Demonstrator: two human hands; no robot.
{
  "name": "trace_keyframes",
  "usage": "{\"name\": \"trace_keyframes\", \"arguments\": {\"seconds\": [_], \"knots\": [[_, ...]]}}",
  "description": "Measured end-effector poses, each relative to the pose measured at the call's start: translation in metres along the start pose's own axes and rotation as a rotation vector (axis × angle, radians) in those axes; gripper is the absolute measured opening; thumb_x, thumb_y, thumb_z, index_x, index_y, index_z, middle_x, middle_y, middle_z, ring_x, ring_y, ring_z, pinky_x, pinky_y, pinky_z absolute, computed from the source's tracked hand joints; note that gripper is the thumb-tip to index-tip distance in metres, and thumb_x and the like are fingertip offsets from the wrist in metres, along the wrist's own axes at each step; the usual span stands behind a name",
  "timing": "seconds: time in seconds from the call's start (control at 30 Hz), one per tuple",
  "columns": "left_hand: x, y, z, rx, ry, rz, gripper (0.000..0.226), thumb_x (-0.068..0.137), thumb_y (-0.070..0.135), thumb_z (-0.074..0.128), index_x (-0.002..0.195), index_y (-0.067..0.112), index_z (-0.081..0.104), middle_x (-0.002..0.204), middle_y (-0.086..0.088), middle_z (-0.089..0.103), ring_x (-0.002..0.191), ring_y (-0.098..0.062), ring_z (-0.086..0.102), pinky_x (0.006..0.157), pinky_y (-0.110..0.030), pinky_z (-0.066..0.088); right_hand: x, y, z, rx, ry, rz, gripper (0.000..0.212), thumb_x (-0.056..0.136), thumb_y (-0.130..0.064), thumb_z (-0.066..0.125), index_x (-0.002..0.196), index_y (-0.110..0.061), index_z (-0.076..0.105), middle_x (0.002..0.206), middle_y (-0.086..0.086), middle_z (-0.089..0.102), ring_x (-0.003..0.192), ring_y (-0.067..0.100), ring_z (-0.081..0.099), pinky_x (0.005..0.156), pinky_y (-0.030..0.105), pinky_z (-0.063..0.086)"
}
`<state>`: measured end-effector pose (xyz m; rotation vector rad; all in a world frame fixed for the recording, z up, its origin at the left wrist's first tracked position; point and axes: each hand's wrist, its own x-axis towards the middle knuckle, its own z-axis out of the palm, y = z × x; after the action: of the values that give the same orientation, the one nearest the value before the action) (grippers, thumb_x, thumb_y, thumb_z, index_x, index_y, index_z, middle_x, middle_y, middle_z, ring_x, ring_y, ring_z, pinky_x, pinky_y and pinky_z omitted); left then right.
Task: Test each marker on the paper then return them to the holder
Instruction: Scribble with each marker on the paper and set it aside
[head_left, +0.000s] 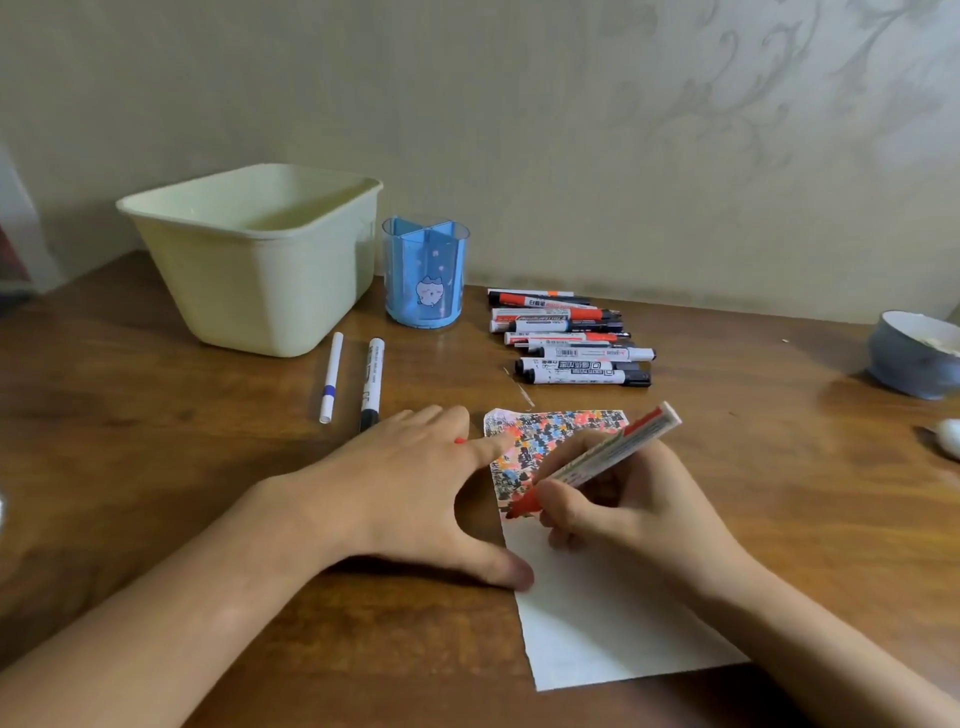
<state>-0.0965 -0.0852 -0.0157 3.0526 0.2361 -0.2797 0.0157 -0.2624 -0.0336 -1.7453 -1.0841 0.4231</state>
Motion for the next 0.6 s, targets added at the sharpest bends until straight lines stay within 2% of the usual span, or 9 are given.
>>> {"name": "trace_keyframes", "arguments": {"seconds": [0.37,0.6], "knots": [[0.0008,-0.0011,0.0008,-0.002,-0.004,0.016,0.116,0.060,0.097,0.045,0.155,0.044,0.008,0.099,0.014,0.029,0.101,-0.008,0.034,0.081,-0.027,0.030,-0.0024,-0.0061,0.0005,-0.054,-0.026,0.001,0.018,0.089,-0.006,0.068,0.082,-0.022,0.070,0.073,-0.002,0.075,0.065,0.017,0.073,0.062,0.031,0.060],[0.0016,-0.0015,0.0006,0.008,-0.021,0.015,0.114,0.061,0.096,0.045,0.155,0.043,0.010,0.100,0.013,0.029,0.097,-0.009,0.032,0.077,-0.027,0.028,-0.0018,-0.0046,0.0004,-0.091,-0.014,0.005,0.014,0.088,-0.009,0.070,0.083,-0.022,0.070,0.072,-0.001,0.075,0.065,0.017,0.073,0.062,0.033,0.060]]}}
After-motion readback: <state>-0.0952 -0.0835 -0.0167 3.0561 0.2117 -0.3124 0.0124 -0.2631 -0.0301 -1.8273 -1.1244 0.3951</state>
